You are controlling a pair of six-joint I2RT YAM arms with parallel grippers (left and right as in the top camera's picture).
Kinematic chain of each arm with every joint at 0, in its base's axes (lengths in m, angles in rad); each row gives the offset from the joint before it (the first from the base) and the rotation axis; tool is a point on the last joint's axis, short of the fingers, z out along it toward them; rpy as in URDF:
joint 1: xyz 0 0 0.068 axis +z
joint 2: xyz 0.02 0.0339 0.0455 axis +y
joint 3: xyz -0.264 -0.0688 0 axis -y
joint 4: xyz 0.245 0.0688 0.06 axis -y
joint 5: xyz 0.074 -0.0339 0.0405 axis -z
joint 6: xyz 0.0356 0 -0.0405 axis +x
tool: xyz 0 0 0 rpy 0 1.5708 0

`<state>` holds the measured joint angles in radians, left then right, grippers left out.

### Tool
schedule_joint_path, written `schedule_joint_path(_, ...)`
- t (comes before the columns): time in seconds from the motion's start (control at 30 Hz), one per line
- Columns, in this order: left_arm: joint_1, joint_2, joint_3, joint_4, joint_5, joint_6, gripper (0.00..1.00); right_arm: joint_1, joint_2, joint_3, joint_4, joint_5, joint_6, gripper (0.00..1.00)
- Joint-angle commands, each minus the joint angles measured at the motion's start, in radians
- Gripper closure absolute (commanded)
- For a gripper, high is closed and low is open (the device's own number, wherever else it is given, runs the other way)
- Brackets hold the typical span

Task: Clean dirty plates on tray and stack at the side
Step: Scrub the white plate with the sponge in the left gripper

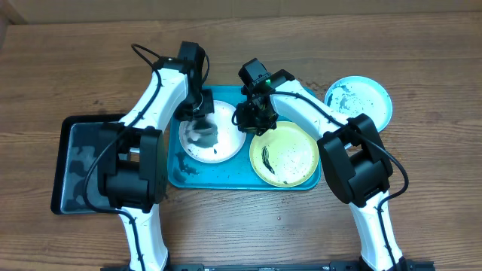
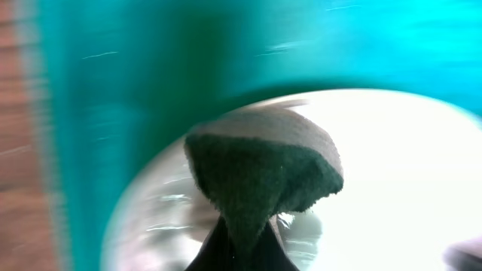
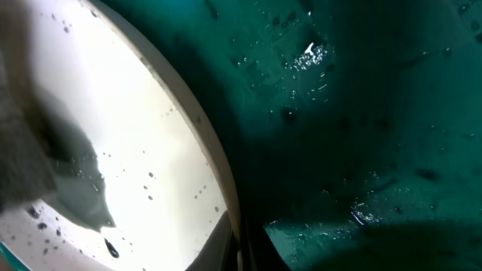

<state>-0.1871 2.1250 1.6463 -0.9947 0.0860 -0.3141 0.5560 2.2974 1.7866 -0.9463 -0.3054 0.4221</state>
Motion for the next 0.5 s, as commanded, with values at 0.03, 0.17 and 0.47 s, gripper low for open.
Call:
schedule_joint_path(0.03,0.002,0.009,0.006,0.001,0.303,0.067,0.96,-0.006,0.007,0.011,-0.006,0.034,0.001,0.96)
schedule_joint_path(0.17,0.002,0.009,-0.042,0.013,0.298,0.059,0.96,-0.006,0.007,0.011,-0.006,0.034,0.001,0.96)
schedule_joint_path(0.47,0.003,0.009,-0.188,0.08,0.071,0.021,0.96,-0.007,0.007,0.011,-0.006,0.034,0.001,0.96)
